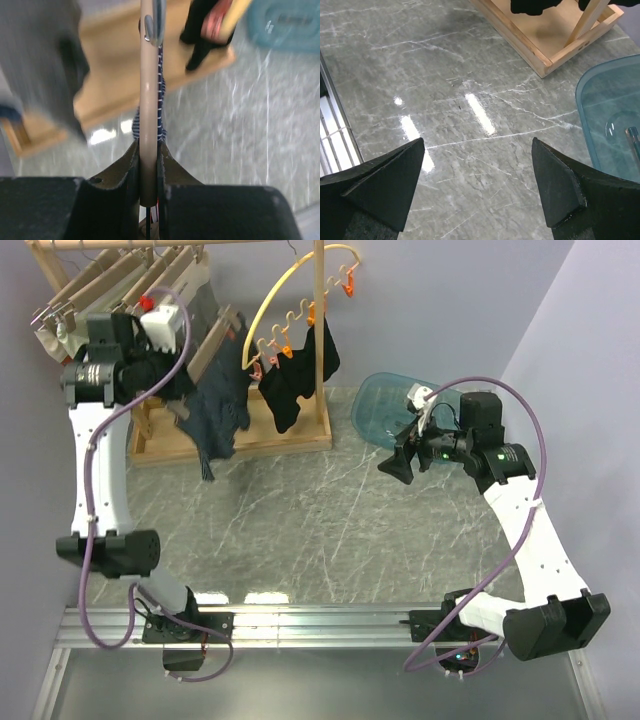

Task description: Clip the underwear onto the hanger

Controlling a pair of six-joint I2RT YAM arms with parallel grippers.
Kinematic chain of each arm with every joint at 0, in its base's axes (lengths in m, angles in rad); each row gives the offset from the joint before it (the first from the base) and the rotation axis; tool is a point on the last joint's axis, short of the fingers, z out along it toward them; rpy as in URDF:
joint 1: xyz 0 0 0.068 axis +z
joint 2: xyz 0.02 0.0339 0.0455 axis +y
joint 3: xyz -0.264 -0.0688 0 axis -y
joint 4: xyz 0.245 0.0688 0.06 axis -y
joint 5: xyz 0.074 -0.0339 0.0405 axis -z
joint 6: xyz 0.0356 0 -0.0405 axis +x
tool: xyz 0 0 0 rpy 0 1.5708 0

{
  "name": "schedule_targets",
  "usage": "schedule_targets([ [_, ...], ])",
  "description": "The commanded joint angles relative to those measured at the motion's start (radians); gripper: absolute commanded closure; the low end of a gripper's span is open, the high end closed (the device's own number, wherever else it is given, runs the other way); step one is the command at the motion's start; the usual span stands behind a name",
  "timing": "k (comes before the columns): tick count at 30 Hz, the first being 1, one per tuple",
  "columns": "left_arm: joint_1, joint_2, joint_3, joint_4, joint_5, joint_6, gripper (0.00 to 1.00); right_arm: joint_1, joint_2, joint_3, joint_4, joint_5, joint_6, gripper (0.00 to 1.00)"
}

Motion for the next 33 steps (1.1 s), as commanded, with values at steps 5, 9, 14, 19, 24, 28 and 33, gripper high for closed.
schedule_targets([
  [5,-0.029,0.141,0.258,0.272,-0.060,-0.087,1.00,-0.005,-0.028,-0.003,0.018,0.020,0.029,0.06],
  [9,-0.039,0.165,0.235,0.434,-0.040,-0.139,1.00,-0.007,-0.032,-0.017,0.021,0.026,0.034,0.06],
  [14,-0.042,0.196,0.253,0.611,-0.047,-0.170,1.00,-0.007,-0.032,-0.052,0.048,0.016,0.064,0.06],
  [19,-0.045,0.263,0.331,0.697,-0.060,-0.186,1.00,-0.007,-0.038,-0.091,0.084,0.015,0.084,0.06],
  [24,-0.049,0.282,0.287,0.766,-0.044,-0.196,1.00,-0.007,-0.038,-0.105,0.091,0.023,0.089,0.06],
  [28,-0.049,0.340,0.348,0.775,-0.052,-0.185,1.00,-0.007,-0.035,-0.120,0.108,0.026,0.101,0.06],
  [33,-0.086,0.388,0.361,0.795,-0.081,-0.150,1.00,-0.007,-0.037,-0.124,0.105,0.037,0.104,0.06],
])
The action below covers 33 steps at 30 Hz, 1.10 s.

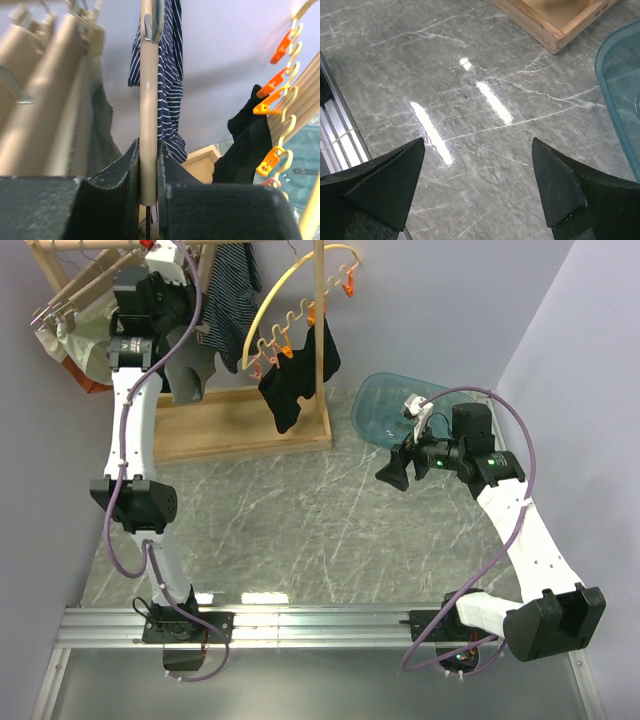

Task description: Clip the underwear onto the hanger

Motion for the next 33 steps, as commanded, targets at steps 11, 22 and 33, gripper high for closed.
schedule_targets([
  [11,-0.034,0.075,0.058,0.115,-0.042,0.027,1.00,-0.005,-0.028,-0.025,0.050,0.019,0.028,0.06],
  [22,-0.030,0.096,0.066,0.162,-0.070,0.030,1.00,-0.007,-0.028,-0.013,0.033,0.026,0.034,0.06],
  [33,-0.003,-0.034,-0.059,0.156,-0.070,0.019,0.53,-0.007,-0.057,0.004,0.010,0.031,0.029,0.04],
])
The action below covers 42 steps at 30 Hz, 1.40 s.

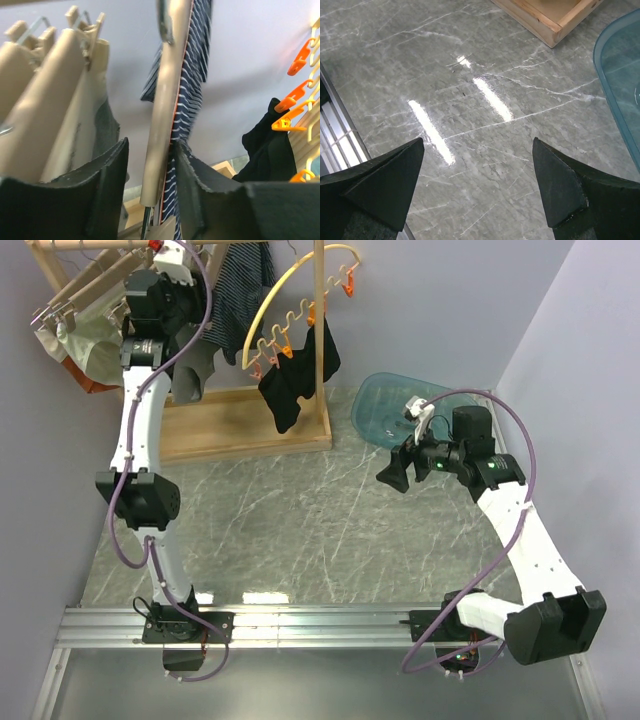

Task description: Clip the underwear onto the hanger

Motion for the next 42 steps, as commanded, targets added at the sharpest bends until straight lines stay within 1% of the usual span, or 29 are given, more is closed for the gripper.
schedule_targets([
  [1,0.021,-0.132,-0.045,0.008,0.003,-0.019,0.52,-0.005,-0.047,0.027,-0.004,0.001,0.002,0.04],
  [2,0.050,-0.148,-0.059,0.007,0.007,-0.025,0.51,-0.007,-0.054,0.027,-0.005,0.001,0.002,0.04],
  [3,0.055,-0.164,-0.080,0.004,0.013,-0.033,0.47,-0.007,-0.057,0.027,-0.008,0.001,-0.001,0.04],
  [5,0.066,-0.209,-0.094,-0.003,0.028,-0.039,0.43,-0.005,-0.071,0.027,-0.012,0.001,-0.001,0.04],
  [6,0.067,-0.224,-0.102,-0.007,0.031,-0.039,0.39,-0.007,-0.074,0.028,-0.015,0.001,-0.001,0.04],
  [10,0.073,-0.318,-0.127,-0.016,0.039,-0.049,0.30,-0.007,-0.093,0.025,-0.024,-0.002,0.004,0.04],
  [15,0.079,-0.391,-0.154,-0.039,0.027,-0.060,0.25,-0.007,-0.123,0.018,-0.031,-0.006,0.008,0.03],
  [17,0.087,-0.441,-0.169,-0.050,0.034,-0.062,0.11,-0.005,-0.140,0.015,-0.032,-0.003,0.011,0.03],
  [18,0.087,-0.456,-0.180,-0.055,0.033,-0.062,0.01,-0.007,-0.146,0.013,-0.032,0.000,0.010,0.02],
  [23,0.098,-0.566,-0.228,-0.133,0.043,-0.059,0.01,-0.005,-0.177,-0.001,-0.012,0.033,0.031,0.00],
  [26,0.098,-0.638,-0.315,-0.219,0.089,-0.053,0.01,-0.005,-0.180,0.001,0.000,0.055,0.062,0.00],
  [28,0.099,-0.693,-0.412,-0.280,0.112,-0.049,0.01,-0.005,-0.180,-0.001,0.011,0.090,0.093,0.00],
  [29,0.099,-0.712,-0.485,-0.300,0.143,-0.042,0.01,-0.007,-0.179,-0.004,0.015,0.105,0.106,0.00],
  [32,0.099,-0.755,-0.605,-0.400,0.201,0.002,0.01,-0.007,-0.180,-0.030,0.034,0.179,0.166,0.00],
  [34,0.099,-0.755,-0.671,-0.484,0.200,0.062,0.01,-0.011,-0.177,-0.059,0.043,0.224,0.211,0.00],
  [37,0.099,-0.757,-0.749,-0.553,0.194,0.072,0.01,-0.013,-0.168,-0.100,0.060,0.285,0.275,0.00],
  [39,0.099,-0.805,-0.876,-0.537,0.185,0.067,0.01,-0.014,-0.165,-0.143,0.055,0.293,0.286,0.00],
  [40,0.099,-0.829,-0.930,-0.492,0.178,0.064,0.01,-0.016,-0.168,-0.163,0.064,0.299,0.291,0.00],
  [41,0.098,-0.855,-1.032,-0.466,0.171,0.063,0.01,-0.016,-0.174,-0.212,0.075,0.303,0.292,0.00],
  [42,0.099,-0.902,-1.082,-0.448,0.162,0.067,0.01,-0.016,-0.183,-0.238,0.087,0.308,0.294,0.00],
])
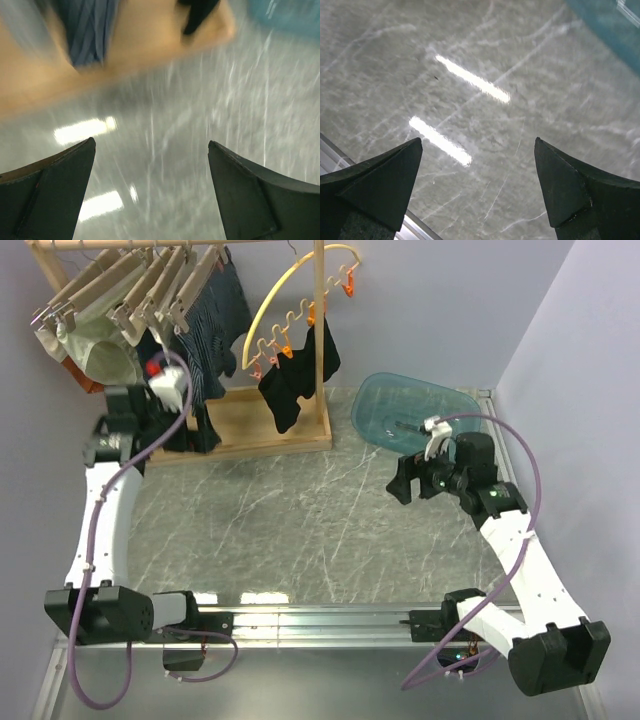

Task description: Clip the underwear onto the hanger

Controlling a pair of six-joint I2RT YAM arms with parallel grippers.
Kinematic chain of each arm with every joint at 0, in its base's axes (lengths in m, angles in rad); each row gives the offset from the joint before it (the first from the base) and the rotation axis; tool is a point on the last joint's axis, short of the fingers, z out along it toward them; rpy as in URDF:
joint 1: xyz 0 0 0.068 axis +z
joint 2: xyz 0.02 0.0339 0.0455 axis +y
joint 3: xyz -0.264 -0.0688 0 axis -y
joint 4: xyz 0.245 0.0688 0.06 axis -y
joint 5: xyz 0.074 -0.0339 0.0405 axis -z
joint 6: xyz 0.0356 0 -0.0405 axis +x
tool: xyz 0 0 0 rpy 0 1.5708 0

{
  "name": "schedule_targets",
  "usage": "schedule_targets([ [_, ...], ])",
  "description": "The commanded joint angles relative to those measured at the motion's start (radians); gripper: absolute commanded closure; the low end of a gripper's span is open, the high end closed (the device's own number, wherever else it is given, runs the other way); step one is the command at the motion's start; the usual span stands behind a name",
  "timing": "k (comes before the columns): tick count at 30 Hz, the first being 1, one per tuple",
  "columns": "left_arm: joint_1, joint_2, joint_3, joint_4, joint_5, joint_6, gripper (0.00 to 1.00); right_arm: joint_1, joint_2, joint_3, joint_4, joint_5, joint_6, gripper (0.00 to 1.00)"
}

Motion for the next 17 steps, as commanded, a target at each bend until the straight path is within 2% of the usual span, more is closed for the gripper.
schedule_targets([
  [1,0.003,-0.133,-0.158,0.019,-0.007,0.031,0.01,-0.007,-0.039,-0.085,0.078,0.053,0.047,0.00],
  [5,0.003,-0.210,-0.391,0.076,-0.027,0.044,0.01,-0.018,-0.091,-0.202,0.118,0.059,0.041,0.00],
  [8,0.003,-0.227,-0.488,0.108,-0.068,0.050,0.01,-0.019,-0.127,-0.225,0.126,0.059,0.043,0.00],
  [17,0.001,-0.230,-0.529,0.154,-0.059,0.045,0.00,-0.021,-0.167,-0.236,0.124,0.054,0.052,0.00],
])
